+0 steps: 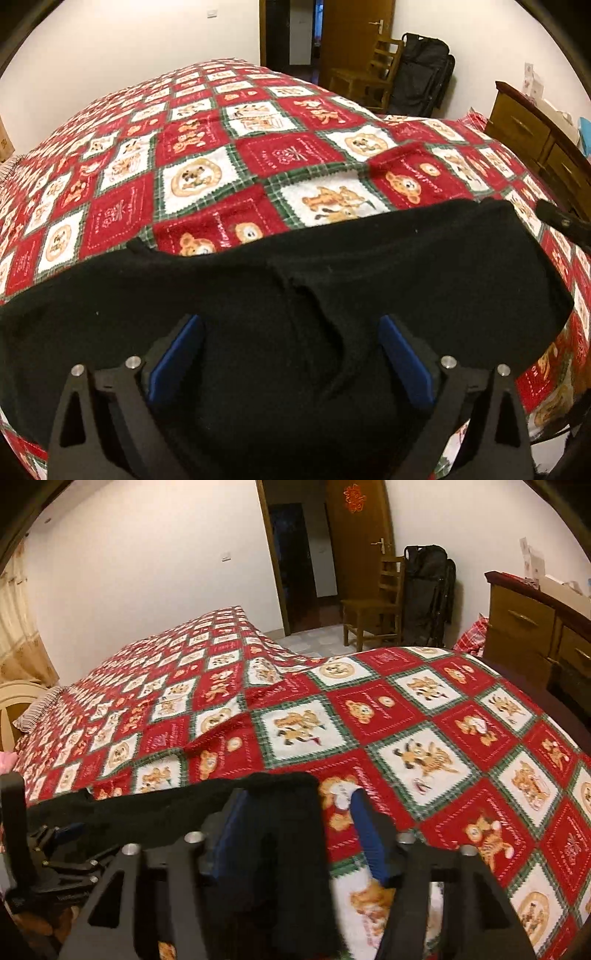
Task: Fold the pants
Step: 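Grasp the pants fabric again with the right gripper and fold toward the left gripper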
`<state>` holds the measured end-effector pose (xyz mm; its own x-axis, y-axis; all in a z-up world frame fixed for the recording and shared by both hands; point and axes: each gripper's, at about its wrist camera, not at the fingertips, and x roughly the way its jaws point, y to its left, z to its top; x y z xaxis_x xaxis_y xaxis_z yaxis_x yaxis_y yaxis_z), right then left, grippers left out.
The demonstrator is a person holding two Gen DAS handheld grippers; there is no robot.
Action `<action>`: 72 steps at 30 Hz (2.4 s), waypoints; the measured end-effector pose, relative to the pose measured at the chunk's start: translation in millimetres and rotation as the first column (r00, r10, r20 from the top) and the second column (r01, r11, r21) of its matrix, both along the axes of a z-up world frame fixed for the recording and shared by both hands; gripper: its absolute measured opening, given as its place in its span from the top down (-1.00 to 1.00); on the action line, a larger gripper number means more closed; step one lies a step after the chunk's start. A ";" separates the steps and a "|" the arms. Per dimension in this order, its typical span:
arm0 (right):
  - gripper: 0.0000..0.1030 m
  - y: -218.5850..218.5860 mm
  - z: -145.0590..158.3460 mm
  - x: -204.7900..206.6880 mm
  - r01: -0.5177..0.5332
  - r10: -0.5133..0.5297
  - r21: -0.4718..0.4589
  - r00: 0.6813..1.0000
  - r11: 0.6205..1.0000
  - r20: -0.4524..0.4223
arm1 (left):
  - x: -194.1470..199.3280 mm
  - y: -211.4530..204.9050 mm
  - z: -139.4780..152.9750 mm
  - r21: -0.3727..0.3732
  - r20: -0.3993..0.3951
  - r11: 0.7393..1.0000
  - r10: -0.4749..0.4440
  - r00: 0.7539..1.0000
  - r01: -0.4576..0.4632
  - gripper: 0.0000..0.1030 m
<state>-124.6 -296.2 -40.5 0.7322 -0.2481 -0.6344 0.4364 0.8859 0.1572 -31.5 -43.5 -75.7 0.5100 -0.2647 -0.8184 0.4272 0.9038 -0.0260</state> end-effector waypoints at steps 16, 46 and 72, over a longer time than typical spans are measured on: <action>0.75 0.3 -26.4 5.1 -0.083 0.086 0.105 0.996 0.991 -0.031 | 6.7 -5.2 4.4 0.060 0.003 0.998 0.017 1.000 -0.018 -0.99; 0.99 0.5 -24.2 28.0 -0.083 0.087 0.048 0.992 0.995 -0.092 | 20.8 54.0 29.5 -0.026 0.070 0.993 0.119 0.990 -0.117 -1.00; 0.99 33.0 -7.3 12.2 -0.109 0.107 0.058 0.994 0.992 0.025 | 32.2 -0.2 6.0 0.024 0.016 0.998 0.052 0.999 -0.053 -1.00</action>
